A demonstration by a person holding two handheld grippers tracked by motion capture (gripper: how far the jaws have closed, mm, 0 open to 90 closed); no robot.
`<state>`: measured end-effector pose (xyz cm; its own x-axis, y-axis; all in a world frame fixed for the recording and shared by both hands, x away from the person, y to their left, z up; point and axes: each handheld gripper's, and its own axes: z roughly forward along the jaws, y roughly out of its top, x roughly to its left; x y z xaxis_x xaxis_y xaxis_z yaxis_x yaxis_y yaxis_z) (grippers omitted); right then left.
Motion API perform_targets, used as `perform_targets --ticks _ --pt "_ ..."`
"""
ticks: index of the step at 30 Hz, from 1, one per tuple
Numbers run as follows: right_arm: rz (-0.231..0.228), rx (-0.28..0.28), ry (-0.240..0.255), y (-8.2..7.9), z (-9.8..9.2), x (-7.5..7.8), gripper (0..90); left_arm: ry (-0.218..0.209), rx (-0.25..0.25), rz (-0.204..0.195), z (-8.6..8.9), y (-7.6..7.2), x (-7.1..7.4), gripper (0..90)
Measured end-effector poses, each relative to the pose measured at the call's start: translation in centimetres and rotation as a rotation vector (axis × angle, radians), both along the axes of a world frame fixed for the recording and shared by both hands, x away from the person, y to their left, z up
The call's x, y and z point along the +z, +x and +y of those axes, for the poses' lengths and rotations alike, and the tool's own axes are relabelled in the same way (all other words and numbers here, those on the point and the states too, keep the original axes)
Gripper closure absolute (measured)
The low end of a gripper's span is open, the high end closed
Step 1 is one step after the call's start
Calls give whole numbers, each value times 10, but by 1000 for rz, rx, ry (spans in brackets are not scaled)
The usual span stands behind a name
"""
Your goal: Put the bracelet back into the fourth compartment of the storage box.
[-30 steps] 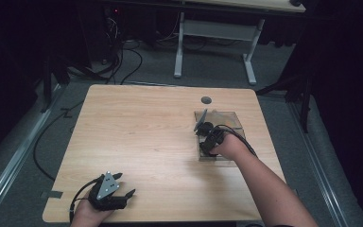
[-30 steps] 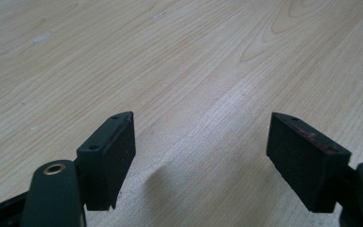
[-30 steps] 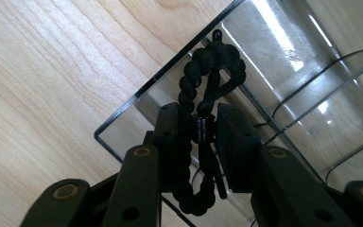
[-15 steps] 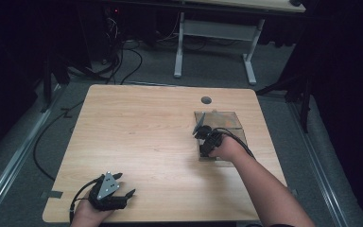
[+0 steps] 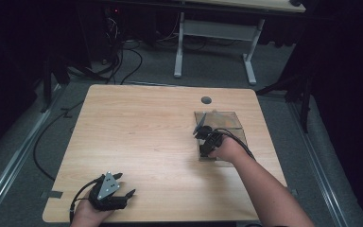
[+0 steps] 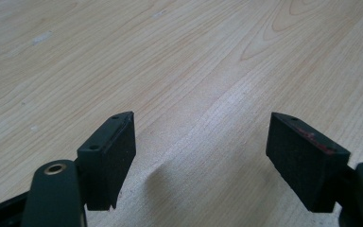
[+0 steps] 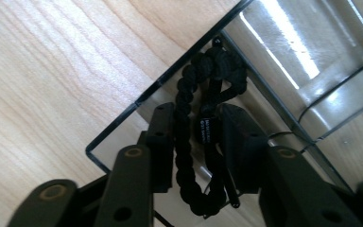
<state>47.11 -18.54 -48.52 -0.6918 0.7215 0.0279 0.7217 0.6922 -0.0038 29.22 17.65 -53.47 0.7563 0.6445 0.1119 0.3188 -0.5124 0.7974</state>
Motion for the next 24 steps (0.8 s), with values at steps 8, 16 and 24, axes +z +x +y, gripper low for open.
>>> perform_targets --ticks 8,16,24 --pt "-11 7 2 0 -1 5 598 0 0 0 0 0 0 254" --pt "-36 -28 19 1 -1 21 584 0 0 0 0 0 0 254" --pt "-55 -50 27 0 -1 36 582 5 -3 -2 0 0 0 254"
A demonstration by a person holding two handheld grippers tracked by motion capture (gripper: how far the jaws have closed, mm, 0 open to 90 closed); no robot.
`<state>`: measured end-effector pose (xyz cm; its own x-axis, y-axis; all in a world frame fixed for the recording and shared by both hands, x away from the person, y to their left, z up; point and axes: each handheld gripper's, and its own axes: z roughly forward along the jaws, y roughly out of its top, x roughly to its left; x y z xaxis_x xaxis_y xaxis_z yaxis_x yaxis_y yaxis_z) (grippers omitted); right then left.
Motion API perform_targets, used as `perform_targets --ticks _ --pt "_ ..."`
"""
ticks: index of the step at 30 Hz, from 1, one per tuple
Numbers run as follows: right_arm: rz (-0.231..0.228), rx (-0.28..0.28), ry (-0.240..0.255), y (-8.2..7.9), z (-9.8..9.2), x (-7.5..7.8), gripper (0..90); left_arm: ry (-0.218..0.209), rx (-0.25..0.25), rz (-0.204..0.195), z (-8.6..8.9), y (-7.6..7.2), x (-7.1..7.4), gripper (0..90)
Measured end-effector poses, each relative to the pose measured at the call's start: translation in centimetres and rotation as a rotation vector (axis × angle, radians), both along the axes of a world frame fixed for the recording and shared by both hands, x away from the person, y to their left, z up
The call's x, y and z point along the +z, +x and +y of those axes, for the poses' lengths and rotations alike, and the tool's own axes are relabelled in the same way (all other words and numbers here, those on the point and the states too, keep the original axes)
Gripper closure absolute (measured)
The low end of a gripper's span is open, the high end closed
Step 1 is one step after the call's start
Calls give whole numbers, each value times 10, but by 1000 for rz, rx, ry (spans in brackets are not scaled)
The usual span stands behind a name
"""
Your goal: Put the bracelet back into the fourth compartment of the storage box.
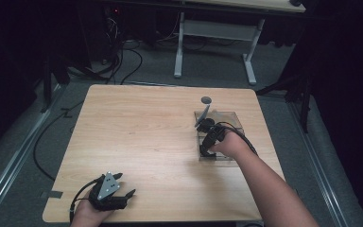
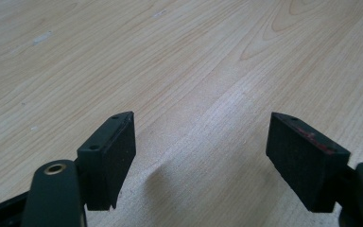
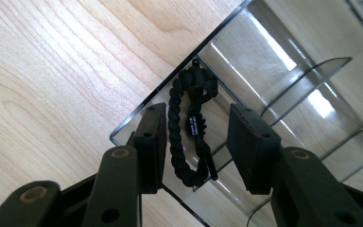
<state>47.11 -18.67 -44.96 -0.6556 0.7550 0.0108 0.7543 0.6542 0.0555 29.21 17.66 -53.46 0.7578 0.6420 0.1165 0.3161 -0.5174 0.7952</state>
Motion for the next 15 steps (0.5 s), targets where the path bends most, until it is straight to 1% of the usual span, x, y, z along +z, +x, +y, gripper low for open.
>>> perform_targets --ticks 1,5,8,9,10,11,12,13,14,15 --pt "-14 33 2 1 -2 1 582 0 0 0 0 0 0 254" --pt "-14 13 1 -1 -2 3 581 0 0 1 0 0 0 254" --pt "-21 12 -3 -2 -3 4 580 0 0 0 0 0 0 254" --pt "-30 28 5 -2 -5 4 580 -1 0 -1 0 0 0 254" --pt "-29 27 5 -3 -5 5 580 -1 0 -1 0 0 0 254" --pt "-25 8 2 -4 -5 6 581 0 0 0 0 0 0 254" --pt "-24 3 2 -5 -5 7 585 0 0 0 0 0 0 254" --pt "-29 4 7 -6 -5 7 590 -3 2 1 0 0 0 254" --pt "-37 26 12 -6 -6 8 598 -3 2 1 0 0 0 254" --pt "-38 11 18 -8 -5 9 607 -2 2 1 0 0 0 254"
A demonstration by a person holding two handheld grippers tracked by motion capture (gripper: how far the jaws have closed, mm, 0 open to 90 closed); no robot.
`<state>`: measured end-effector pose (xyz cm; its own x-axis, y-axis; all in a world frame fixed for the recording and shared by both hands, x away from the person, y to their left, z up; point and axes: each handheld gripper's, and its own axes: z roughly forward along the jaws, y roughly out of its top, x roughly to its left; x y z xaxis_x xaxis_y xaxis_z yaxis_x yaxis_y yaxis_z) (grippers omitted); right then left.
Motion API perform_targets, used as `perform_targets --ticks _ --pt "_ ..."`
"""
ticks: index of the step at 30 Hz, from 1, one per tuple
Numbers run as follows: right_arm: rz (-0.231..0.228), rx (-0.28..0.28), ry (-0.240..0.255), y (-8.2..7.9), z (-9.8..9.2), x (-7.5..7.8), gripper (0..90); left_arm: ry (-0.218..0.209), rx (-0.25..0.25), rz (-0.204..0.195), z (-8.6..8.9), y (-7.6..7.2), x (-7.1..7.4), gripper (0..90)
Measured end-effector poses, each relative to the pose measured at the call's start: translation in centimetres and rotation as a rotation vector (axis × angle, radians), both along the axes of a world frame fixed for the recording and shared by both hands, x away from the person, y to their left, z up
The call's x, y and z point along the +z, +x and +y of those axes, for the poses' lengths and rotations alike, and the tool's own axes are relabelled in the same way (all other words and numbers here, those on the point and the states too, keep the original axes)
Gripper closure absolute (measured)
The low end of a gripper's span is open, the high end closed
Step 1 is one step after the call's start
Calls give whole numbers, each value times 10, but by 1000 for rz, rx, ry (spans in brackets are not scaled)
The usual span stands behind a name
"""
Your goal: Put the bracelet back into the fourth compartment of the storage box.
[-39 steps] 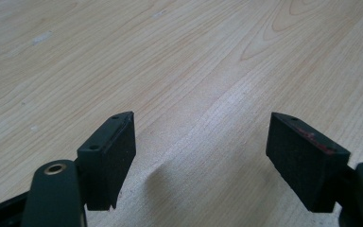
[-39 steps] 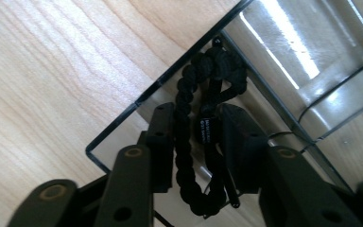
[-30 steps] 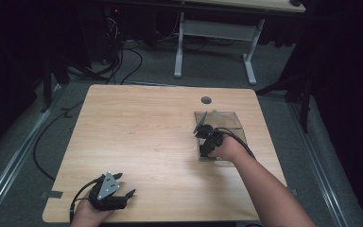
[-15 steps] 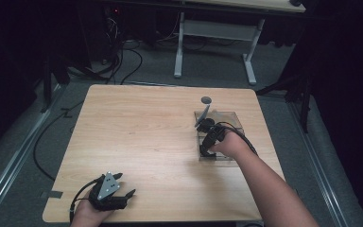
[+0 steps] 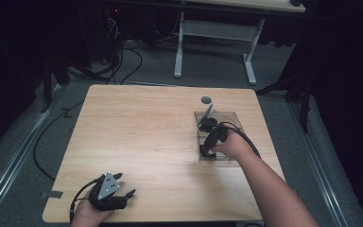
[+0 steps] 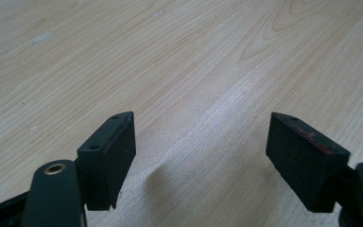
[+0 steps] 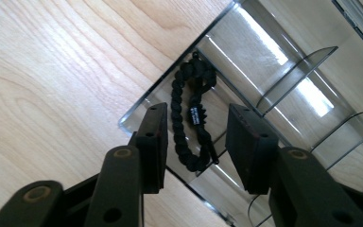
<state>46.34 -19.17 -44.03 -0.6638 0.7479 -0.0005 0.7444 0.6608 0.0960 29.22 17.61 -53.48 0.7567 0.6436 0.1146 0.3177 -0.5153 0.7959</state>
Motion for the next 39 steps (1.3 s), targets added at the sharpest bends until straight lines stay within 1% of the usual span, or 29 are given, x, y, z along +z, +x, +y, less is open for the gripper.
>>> perform_targets --ticks 2,3,4,5,6,7,8,9,10,11,12,14,16,17,18,20,24,28,29,31,32,33,34,37,39 --pt "-4 0 -1 -3 0 2 625 -1 -1 -2 0 0 0 254" --pt "-4 -19 0 -5 0 2 631 0 -1 -2 0 0 0 254" --pt "-2 -24 6 -7 0 2 635 1 -1 -3 0 0 0 254" --pt "-8 -12 4 -7 -1 3 640 1 -1 -3 0 0 0 254" --pt "-18 3 14 -8 -3 3 645 2 -1 -4 0 0 0 254" --pt "-18 3 14 -8 -3 3 645 2 -1 -4 0 0 0 255" --pt "-21 -27 23 -12 -4 7 658 3 -2 -4 0 0 0 254" --pt "-21 -45 30 -15 -4 7 662 3 -3 -3 0 0 0 254" --pt "-21 -52 26 -17 -3 9 668 2 -3 -3 0 0 0 254" --pt "-23 -51 28 -19 -4 10 676 1 -2 -2 0 0 0 254" --pt "-29 -33 34 -20 -5 10 684 2 -2 0 0 0 0 254" --pt "-33 -34 33 -22 -5 11 686 1 -2 0 0 0 0 253" --pt "-44 -48 48 -27 -7 12 685 -1 -1 1 0 0 0 253" --pt "-46 -60 46 -29 -7 12 685 -1 -1 1 0 0 0 253" --pt "-58 -52 48 -30 -8 11 685 -8 1 0 1 0 0 252" --pt "-57 -61 62 -34 -9 10 686 -11 2 -1 1 0 0 252" --pt "-62 -57 65 -39 -10 8 685 -12 1 -2 1 0 0 251" --pt "-73 -68 77 -47 -11 3 680 -14 1 -3 1 0 0 251" --pt "-75 -63 77 -49 -12 2 672 -14 2 -3 1 0 0 251" --pt "-78 -70 70 -50 -11 1 667 -15 2 -3 1 0 0 250" --pt "-88 -60 75 -52 -11 0 657 -15 1 -3 1 0 0 250" --pt "-94 -67 90 -54 -12 -1 646 -16 0 -4 1 0 0 250" --pt "-94 -67 90 -54 -12 -1 646 -16 0 -4 1 0 0 249" --pt "-123 -68 87 -60 -11 -5 617 -19 0 -5 2 0 0 248" --pt "-134 -81 109 -62 -12 -7 604 -21 0 -6 2 0 0 248"
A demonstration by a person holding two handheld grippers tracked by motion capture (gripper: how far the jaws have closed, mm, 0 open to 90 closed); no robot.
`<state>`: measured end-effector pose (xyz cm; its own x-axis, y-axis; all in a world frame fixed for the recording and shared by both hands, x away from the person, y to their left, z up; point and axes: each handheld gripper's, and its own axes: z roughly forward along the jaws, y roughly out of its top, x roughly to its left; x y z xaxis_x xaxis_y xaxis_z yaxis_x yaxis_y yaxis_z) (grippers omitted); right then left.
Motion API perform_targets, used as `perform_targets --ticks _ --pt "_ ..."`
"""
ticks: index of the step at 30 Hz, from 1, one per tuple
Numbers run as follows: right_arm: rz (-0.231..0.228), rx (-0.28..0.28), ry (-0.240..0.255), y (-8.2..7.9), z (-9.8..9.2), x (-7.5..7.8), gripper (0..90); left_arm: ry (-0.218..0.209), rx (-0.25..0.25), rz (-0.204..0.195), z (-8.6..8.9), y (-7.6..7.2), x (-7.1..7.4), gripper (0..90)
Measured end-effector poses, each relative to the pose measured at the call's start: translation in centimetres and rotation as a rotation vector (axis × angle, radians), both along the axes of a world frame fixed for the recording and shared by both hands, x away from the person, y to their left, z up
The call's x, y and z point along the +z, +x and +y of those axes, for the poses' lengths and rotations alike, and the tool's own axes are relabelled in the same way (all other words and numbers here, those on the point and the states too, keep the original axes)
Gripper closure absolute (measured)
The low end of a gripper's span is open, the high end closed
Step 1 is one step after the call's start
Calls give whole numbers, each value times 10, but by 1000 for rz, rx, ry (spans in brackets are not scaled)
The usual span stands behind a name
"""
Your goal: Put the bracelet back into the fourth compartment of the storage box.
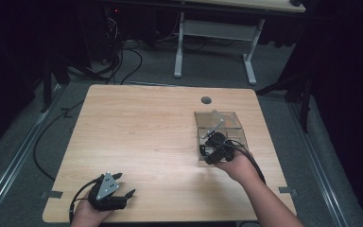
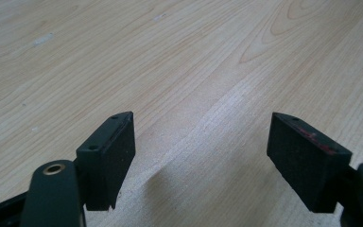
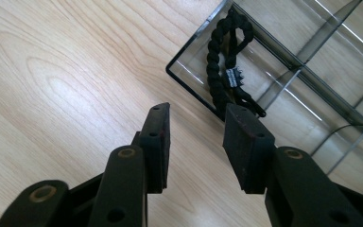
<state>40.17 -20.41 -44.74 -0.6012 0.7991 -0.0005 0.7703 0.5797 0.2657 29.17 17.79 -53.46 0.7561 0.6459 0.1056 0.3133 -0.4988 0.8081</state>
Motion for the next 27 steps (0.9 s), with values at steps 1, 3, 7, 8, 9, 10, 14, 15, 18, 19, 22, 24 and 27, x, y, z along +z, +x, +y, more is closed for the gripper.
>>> perform_targets --ticks 1,3,7,8,9,10,14,15,18,19,22,24,27 --pt "-6 -5 3 -1 0 -1 601 -1 -1 0 0 0 0 248" --pt "-19 -1 3 -5 0 -3 589 -1 -3 0 0 0 0 247" --pt "-41 -6 23 -12 -1 -8 559 0 -4 0 0 0 0 247" --pt "-51 -4 31 -14 -2 -9 552 1 -3 -1 0 0 0 247" --pt "-57 -8 46 -16 -2 -10 546 2 -4 -1 0 0 0 247" --pt "-62 -13 58 -18 -3 -12 539 2 -4 -1 0 0 0 247" --pt "-89 -27 83 -24 -4 -16 521 0 -4 -3 0 0 0 246" --pt "-100 -28 89 -26 -5 -18 514 0 -5 -3 0 0 0 246" --pt "-150 -27 111 -35 -5 -26 499 -2 -5 -5 1 0 0 245" --pt "-162 -27 121 -38 -5 -28 496 -2 -5 -5 1 0 0 245" --pt "-209 -22 145 -46 -6 -35 491 -3 -5 -6 1 0 0 244" --pt "-241 -20 171 -51 -6 -39 486 -4 -6 -5 1 0 0 244" --pt "-298 -5 206 -59 -7 -45 475 -6 -6 -5 1 0 0 243"
